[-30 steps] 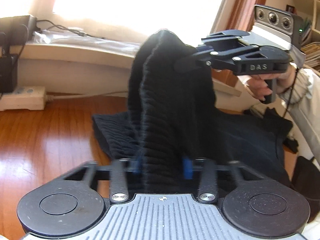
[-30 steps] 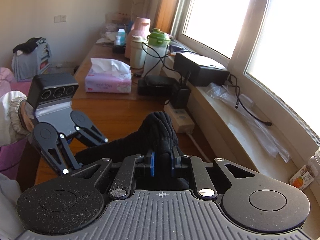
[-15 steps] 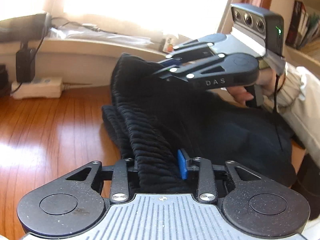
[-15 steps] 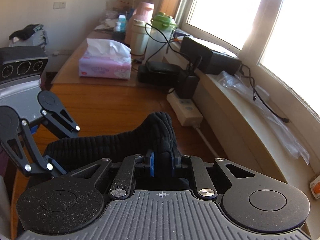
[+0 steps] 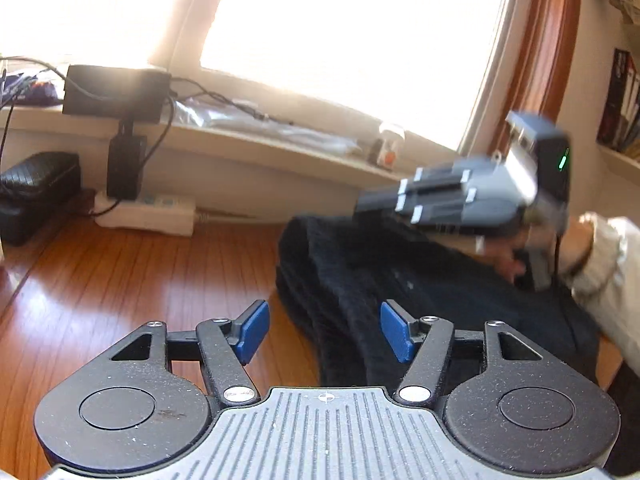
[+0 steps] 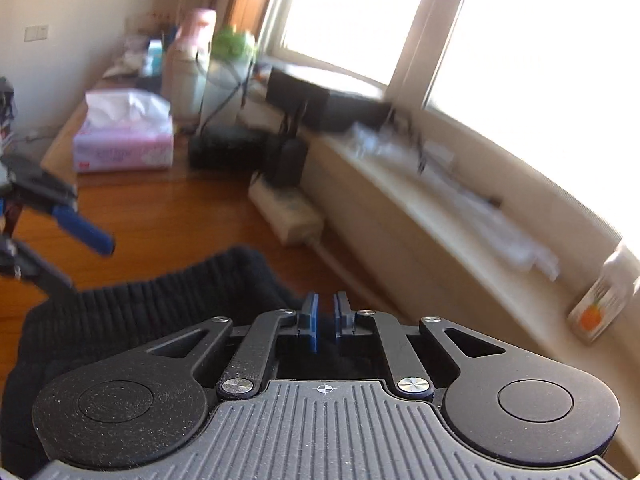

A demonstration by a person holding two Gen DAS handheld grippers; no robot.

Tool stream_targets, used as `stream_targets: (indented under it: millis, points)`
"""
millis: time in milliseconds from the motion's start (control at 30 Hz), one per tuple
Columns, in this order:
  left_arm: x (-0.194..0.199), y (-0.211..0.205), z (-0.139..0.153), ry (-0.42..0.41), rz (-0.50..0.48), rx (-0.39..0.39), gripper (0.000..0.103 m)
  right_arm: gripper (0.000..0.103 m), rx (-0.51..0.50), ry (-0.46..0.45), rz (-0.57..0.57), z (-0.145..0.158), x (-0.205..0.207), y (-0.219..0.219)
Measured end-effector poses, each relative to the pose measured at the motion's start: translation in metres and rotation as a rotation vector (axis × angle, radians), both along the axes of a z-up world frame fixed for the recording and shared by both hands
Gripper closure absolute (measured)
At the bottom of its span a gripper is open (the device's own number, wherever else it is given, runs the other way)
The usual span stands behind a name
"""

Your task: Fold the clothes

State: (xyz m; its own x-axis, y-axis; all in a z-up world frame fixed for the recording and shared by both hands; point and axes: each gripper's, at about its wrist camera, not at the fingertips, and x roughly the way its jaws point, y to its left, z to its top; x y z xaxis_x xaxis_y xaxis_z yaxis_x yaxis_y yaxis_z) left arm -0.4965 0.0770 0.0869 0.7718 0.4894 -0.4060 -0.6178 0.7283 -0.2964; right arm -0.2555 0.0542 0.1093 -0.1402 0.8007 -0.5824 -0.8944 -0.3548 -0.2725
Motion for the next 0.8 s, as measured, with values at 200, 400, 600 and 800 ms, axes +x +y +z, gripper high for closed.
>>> stream_targets:
  millis: [200, 400, 600, 800]
  points:
    - [0.035, -0.013, 0.017, 0.029, -0.058, 0.070, 0.038, 0.092, -0.036, -0.017, -0.046, -0.025, -0.007, 0.005]
    - [0.072, -0.016, 0.026, 0.053, -0.093, 0.101, 0.036, 0.064, -0.026, 0.059, -0.056, 0.000, 0.017, -0.042]
    - [0.140, -0.002, 0.036, 0.072, -0.112, 0.130, 0.027, 0.064, -0.058, 0.065, -0.148, -0.003, 0.061, -0.107]
    - [0.220, 0.012, 0.018, 0.100, -0.176, 0.123, 0.024, 0.060, -0.083, 0.125, -0.303, -0.016, 0.129, -0.196]
